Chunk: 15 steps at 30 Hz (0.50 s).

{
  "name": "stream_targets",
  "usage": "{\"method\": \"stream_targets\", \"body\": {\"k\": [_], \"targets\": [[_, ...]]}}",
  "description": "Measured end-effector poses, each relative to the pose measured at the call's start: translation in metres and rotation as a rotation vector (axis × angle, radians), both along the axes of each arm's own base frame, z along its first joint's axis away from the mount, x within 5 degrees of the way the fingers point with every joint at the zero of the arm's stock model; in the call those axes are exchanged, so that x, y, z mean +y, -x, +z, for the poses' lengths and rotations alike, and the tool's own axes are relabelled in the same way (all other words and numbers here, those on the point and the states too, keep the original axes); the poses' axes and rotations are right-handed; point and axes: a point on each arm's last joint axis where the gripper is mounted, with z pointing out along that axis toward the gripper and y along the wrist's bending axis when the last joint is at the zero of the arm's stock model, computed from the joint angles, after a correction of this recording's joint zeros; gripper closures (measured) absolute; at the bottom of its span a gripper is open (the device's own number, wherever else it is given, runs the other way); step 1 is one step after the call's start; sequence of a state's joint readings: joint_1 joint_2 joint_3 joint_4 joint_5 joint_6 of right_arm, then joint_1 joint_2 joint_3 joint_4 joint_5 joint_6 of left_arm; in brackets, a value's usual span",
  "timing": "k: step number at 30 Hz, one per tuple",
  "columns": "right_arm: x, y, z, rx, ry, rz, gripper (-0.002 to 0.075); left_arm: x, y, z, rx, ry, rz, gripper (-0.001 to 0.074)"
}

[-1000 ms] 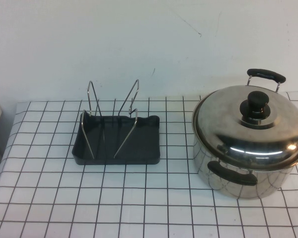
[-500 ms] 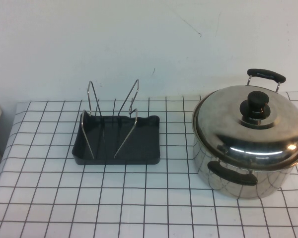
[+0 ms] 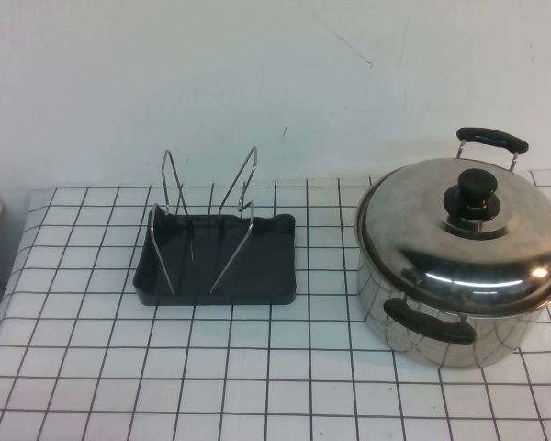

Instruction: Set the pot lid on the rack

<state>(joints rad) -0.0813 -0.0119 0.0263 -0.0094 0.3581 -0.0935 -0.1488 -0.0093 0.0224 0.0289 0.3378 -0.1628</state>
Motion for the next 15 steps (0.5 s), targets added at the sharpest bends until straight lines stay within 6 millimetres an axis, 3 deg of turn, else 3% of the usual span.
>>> {"method": "stream_targets", "body": {"k": [9, 15], "targets": [[0.0000, 0.0000, 0.0000, 0.000, 0.000, 0.000, 0.0728, 0.0000, 0.0000, 0.0002, -0.002, 0.000, 0.000, 0.0738], [-0.0001, -0.0008, 0.0023, -0.027, 0.002, 0.000, 0.0728, -0.0005, -0.0024, 0.0078, -0.102, 0.005, -0.004, 0.0738]]}}
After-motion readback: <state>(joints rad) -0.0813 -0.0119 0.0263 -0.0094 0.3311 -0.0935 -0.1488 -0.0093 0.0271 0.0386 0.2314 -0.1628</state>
